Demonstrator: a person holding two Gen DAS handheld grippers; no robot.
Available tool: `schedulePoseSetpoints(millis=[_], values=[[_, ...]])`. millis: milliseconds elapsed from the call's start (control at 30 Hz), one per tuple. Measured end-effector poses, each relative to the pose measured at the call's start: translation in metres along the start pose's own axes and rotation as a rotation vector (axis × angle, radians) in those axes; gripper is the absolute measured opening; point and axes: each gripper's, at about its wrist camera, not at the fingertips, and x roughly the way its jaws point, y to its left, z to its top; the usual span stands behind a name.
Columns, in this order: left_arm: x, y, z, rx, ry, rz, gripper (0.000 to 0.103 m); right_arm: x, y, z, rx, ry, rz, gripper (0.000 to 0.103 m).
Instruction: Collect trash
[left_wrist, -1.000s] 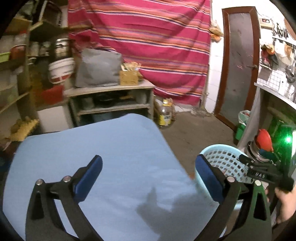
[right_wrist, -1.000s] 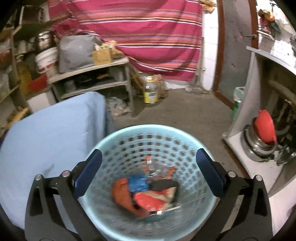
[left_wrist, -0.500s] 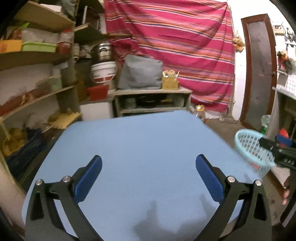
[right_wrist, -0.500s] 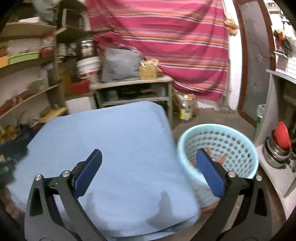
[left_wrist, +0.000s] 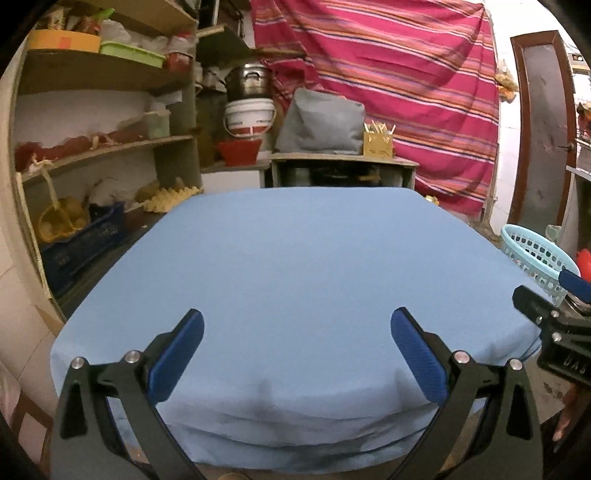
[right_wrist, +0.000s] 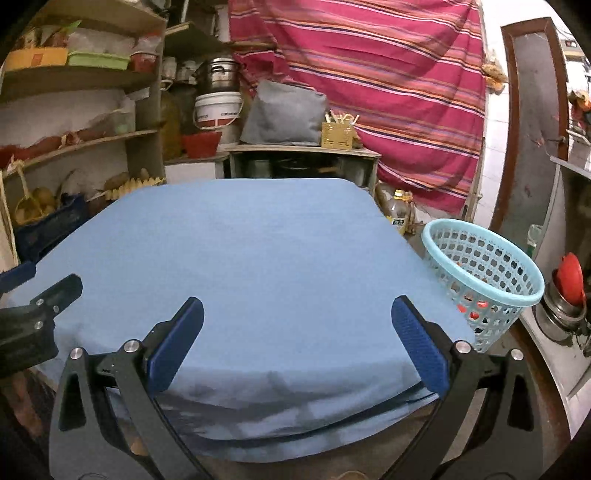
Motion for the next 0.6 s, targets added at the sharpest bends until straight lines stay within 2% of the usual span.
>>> schedulePoseSetpoints(millis=[200,400,600], values=[[-0.002,-0.004,-0.008,0.003,0.003,0.002,0.099,0.001,-0.005,-0.008,0.032,0.012,0.003,0.099],[-0.004,0.003,-0.007,-0.039,-0.025,-0.012,0.099,-0.002,-0.012,-0.01,0.067,-0.025,-0.022,0.099],[-0.008,0.0,-0.008,-0.034,-0.052,-0.015,0.099,-0.007,-0.01,-0.012,0.055,-0.054,-0.021,0.099]])
